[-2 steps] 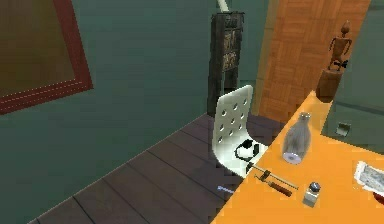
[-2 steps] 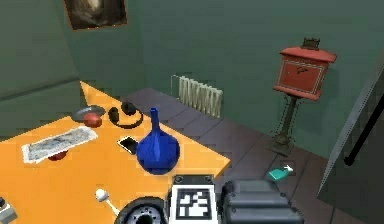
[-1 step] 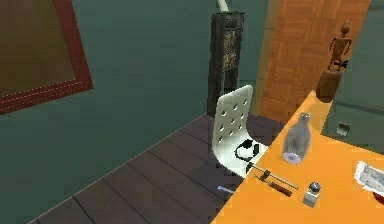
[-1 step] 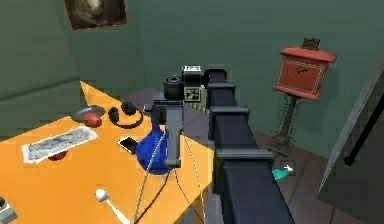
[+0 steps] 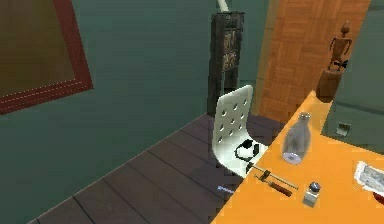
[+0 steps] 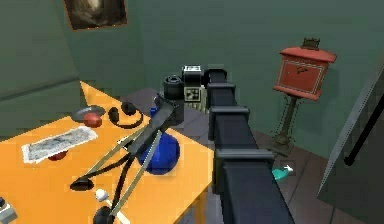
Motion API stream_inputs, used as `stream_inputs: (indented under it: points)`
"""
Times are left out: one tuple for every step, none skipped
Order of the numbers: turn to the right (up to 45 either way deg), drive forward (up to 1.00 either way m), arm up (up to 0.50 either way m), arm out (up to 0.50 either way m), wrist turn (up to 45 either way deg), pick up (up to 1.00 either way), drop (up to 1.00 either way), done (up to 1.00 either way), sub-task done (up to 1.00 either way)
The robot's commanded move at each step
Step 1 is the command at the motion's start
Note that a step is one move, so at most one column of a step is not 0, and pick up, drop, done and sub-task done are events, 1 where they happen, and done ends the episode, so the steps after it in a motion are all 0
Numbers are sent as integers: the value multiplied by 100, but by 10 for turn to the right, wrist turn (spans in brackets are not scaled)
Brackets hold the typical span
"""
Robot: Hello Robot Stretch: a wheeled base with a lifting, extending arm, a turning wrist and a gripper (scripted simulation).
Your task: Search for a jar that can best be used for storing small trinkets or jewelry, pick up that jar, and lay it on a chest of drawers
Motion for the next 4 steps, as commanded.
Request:
stream_inputs:
  points:
    - [0,0,0,0,450,0,0,0,0]
    - [0,0,0,0,450,0,0,0,0]
    - [0,0,0,0,210,0,0,0,0]
    - [0,0,-24,0,0,0,0,0,0]
